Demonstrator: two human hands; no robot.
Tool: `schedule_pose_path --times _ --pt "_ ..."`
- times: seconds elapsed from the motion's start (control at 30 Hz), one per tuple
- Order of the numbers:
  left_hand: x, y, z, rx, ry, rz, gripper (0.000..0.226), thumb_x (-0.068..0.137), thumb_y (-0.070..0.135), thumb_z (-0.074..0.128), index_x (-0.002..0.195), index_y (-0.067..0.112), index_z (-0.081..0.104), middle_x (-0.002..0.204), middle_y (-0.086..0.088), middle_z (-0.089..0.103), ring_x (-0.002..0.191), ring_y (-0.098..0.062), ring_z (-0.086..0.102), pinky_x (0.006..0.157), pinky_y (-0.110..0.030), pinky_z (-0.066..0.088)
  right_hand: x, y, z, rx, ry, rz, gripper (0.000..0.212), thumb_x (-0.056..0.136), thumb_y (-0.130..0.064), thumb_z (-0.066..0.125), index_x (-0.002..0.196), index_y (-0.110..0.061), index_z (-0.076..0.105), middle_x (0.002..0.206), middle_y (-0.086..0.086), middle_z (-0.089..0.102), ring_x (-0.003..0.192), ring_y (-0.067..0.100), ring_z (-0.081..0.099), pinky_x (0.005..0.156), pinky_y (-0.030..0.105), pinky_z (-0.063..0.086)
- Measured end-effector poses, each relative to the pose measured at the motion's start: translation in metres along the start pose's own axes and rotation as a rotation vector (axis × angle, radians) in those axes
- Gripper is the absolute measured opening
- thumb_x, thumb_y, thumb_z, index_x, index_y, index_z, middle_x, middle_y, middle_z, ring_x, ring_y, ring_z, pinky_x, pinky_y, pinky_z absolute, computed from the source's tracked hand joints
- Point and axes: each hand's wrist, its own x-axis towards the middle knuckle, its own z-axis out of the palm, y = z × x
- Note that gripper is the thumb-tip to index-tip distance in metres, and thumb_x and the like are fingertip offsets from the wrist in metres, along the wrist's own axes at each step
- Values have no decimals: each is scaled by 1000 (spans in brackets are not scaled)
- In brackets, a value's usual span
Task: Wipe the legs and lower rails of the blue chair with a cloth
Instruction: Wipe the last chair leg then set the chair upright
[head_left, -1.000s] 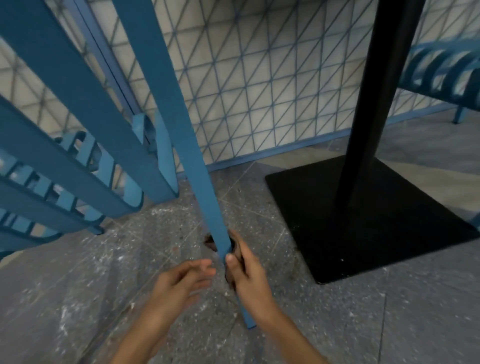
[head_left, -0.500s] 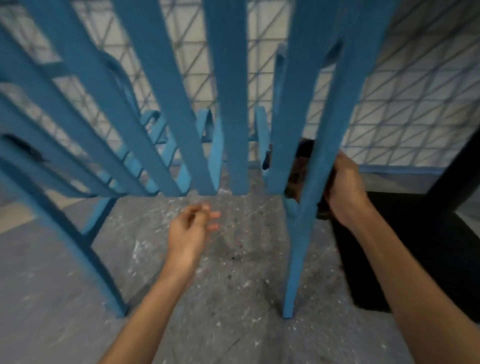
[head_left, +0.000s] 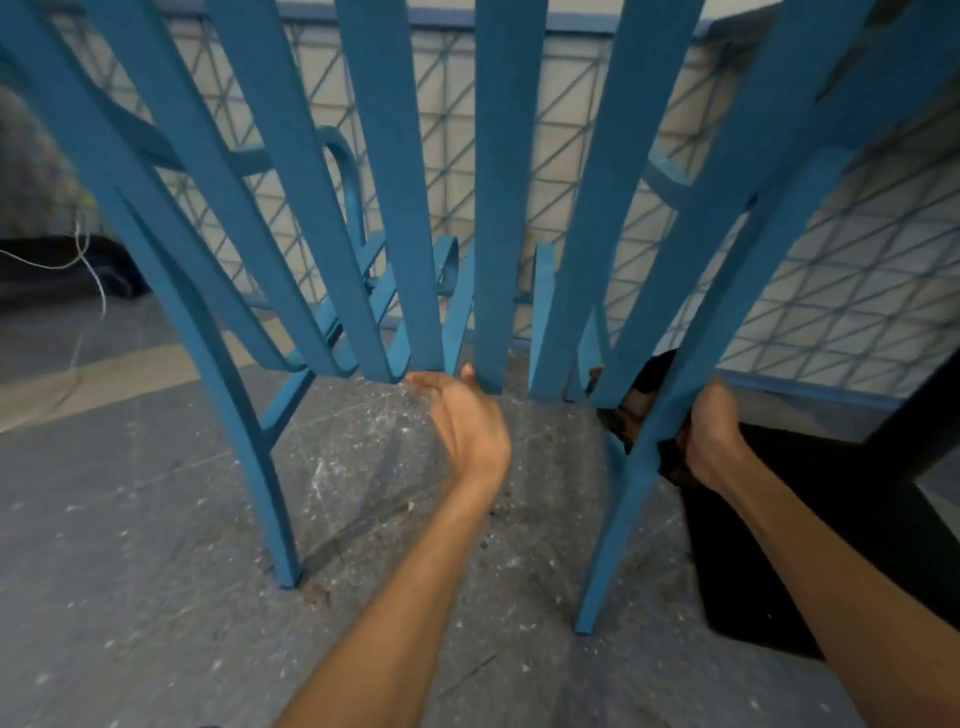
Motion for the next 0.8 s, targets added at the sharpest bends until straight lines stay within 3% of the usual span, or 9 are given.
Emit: schedule_pose_path --times 0.07,0.13,0.23,0.33,0.47,0.53,0.6,0.7,0.8 --pt "5 -1 -1 -69 25 -42 45 104 33 19 115 2 50 76 3 57 66 -13 54 66 -30 37 0 3 -2 7 20 -37 36 85 -24 46 53 -15 63 63 10 61 60 27 57 65 31 50" --pt "12 -1 -10 -19 7 -23 36 104 26 23 110 -1 47 87 -5 60 77 -24 52 62 -24 31 -9 8 5 15 16 -75 35 86 -30 47 58 -14 63 60 9 64 55 26 58 57 27 48" --pt "39 -14 -28 204 -43 22 40 101 18 32 129 -10 39 124 -25 53 110 -37 51 85 -33 37 -19 30 22 -97 57 -103 27 61 -38 62 69 -12 68 73 19 62 67 31 56 59 32 44" --pt "78 -29 -53 298 -81 62 32 100 17 37 115 -8 50 115 -28 57 111 -42 51 81 -39 37 -31 66 44 -205 96 -163 28 82 -34 48 83 -15 68 83 12 70 82 36 64 68 41 51" --pt "123 -25 -96 533 -233 114 31 100 19 41 111 -5 57 114 -33 58 110 -46 52 86 -44 40 -79 88 90 -344 46 -267 24 101 -20 35 97 -15 58 85 -11 61 78 7 57 70 14 42" --pt "129 -15 -107 543 -241 138 31 98 18 45 115 -3 61 116 -28 61 112 -42 54 89 -42 41 -83 99 105 -364 -17 -260 23 102 -24 36 101 -15 57 93 -9 63 90 9 60 80 17 45" --pt "119 -12 -113 469 -231 146 32 95 11 49 122 -1 60 120 -21 62 114 -37 55 93 -41 42 -67 104 104 -295 67 -223 21 102 -27 38 100 -13 54 98 -5 63 101 17 59 90 28 43" --pt "80 -22 -121 253 -263 113 44 85 7 49 129 10 57 117 -7 64 107 -24 60 91 -43 47 -27 91 74 -216 338 -129 30 101 -26 38 112 -5 56 115 15 62 107 28 57 96 35 43" --pt "27 -26 -131 48 -289 130 46 88 -3 45 128 18 56 121 6 62 107 -11 60 89 -29 46 15 73 29 -208 541 -76 26 97 -31 41 110 -14 57 119 16 60 107 32 58 98 45 46"
